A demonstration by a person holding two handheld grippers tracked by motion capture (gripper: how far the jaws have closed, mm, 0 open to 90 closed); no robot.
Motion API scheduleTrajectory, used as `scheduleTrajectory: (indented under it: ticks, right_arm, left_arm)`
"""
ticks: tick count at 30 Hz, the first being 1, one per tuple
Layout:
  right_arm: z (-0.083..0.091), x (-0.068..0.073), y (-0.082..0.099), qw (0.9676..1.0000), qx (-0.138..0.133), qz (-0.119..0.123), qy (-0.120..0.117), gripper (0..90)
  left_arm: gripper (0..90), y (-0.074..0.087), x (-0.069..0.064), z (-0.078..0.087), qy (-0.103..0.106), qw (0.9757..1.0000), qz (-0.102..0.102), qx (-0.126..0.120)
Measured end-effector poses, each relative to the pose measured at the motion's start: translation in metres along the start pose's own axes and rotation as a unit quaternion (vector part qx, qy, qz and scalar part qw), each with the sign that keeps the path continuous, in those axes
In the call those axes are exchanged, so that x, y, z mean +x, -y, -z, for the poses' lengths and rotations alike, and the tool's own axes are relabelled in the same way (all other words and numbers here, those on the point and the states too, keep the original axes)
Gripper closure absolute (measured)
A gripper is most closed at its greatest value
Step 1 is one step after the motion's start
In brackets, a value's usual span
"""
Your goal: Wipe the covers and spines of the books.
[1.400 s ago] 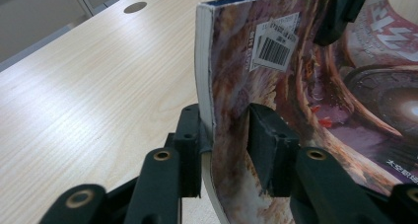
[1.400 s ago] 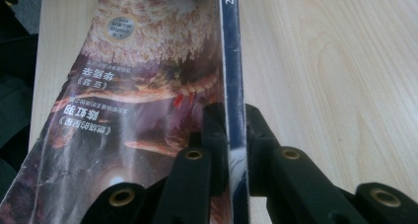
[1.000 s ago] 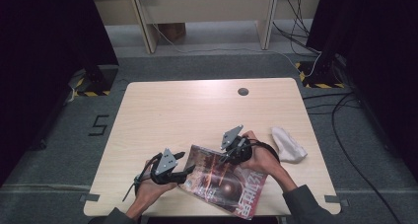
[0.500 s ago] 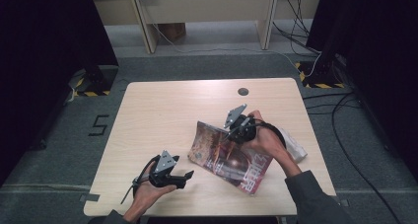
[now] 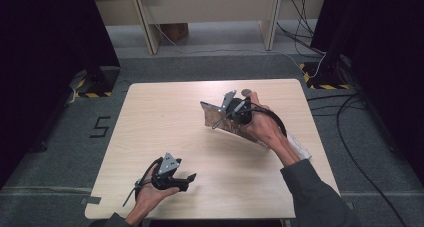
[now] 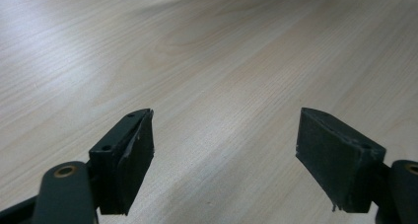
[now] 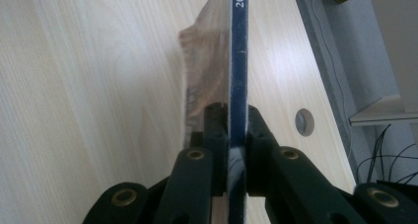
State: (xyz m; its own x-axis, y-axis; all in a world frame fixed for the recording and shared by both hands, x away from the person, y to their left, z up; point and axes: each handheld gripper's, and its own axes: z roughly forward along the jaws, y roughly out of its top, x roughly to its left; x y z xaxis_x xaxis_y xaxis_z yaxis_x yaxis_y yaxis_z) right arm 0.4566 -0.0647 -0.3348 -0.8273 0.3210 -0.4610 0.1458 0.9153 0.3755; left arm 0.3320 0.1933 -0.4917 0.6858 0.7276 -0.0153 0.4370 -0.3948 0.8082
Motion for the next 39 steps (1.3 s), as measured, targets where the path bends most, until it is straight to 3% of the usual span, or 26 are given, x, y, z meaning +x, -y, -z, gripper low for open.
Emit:
scheduleTrajectory:
  ticks: [3,13,17,23,25,34,39]
  right_arm:
    - [-0.005,0.01,-0.003,0.9998,0.011,0.014,-0.002,84.2]
    - [-0.007,0.043,-0.002,0.9973,0.007,0.031,-0.066,84.0]
    - [-0.007,0.053,-0.001,0.9968,0.006,0.035,-0.072,83.9]
    - [-0.012,0.071,0.006,0.9933,0.01,0.032,-0.11,83.9]
    - [-0.015,0.077,0.01,0.9921,0.009,0.041,-0.118,83.9]
    - [-0.024,0.097,0.021,0.9897,0.016,0.035,-0.138,83.7]
    - [-0.032,0.105,0.027,0.9886,0.016,0.039,-0.144,83.4]
  left_arm:
    - [21.9,0.0,0.001,0.0,-0.002,1.0,0.001,0.004]
    - [21.3,0.001,0.003,0.0,-0.011,0.9999,0.003,0.005]
    - [21.3,0.001,0.004,0.0,-0.014,0.9999,0.004,0.008]
    - [21.4,0.003,0.006,-0.001,-0.019,0.9996,0.005,0.018]
    - [21.5,0.003,0.007,-0.001,-0.022,0.9995,0.005,0.024]
    - [21.8,0.004,0.011,-0.001,-0.033,0.999,0.014,0.027]
    - [22.0,0.004,0.011,0.0,-0.035,0.9989,0.009,0.03]
